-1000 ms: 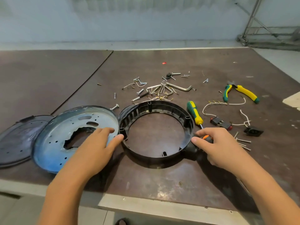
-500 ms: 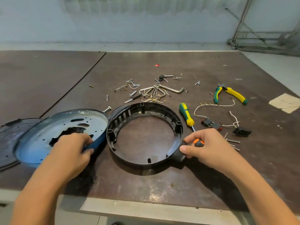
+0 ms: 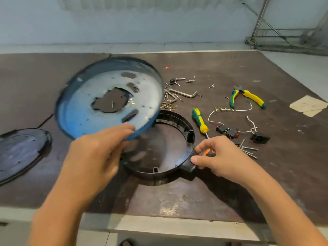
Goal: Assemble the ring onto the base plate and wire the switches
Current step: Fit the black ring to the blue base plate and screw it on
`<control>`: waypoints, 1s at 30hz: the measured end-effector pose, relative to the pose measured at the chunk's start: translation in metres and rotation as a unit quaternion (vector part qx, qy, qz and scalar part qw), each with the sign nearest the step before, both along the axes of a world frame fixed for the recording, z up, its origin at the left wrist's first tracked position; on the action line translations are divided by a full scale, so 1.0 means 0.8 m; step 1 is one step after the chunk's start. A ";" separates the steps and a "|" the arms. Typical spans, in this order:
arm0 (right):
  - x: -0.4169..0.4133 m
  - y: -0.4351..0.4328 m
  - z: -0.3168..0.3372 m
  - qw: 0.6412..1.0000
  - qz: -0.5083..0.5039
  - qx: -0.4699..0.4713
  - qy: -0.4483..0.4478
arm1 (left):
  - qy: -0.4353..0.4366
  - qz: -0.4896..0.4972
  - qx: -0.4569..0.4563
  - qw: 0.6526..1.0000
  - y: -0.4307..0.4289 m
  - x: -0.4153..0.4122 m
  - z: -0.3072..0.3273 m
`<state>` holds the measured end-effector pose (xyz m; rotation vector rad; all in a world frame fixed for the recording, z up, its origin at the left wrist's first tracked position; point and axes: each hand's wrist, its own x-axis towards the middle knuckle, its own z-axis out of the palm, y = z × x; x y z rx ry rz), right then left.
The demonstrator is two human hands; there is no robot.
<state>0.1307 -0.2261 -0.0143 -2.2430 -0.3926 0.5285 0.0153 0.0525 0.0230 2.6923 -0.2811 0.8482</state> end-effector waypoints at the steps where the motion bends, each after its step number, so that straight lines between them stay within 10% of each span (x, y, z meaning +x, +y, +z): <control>1: 0.002 -0.001 -0.001 1.000 -0.002 0.005 0.001 | 0.005 -0.024 0.002 1.000 -0.008 0.002 -0.002; 9: 0.001 -0.009 0.009 0.997 -0.071 0.002 -0.030 | -0.054 -0.111 0.060 0.991 -0.046 0.009 -0.012; 18: -0.017 -0.010 0.047 0.910 -0.142 0.386 -0.056 | -0.056 -0.114 0.088 0.988 -0.060 0.009 -0.014; 30: -0.013 -0.003 0.039 0.916 -0.155 0.367 -0.044 | -0.084 -0.017 0.102 0.991 -0.035 0.013 -0.017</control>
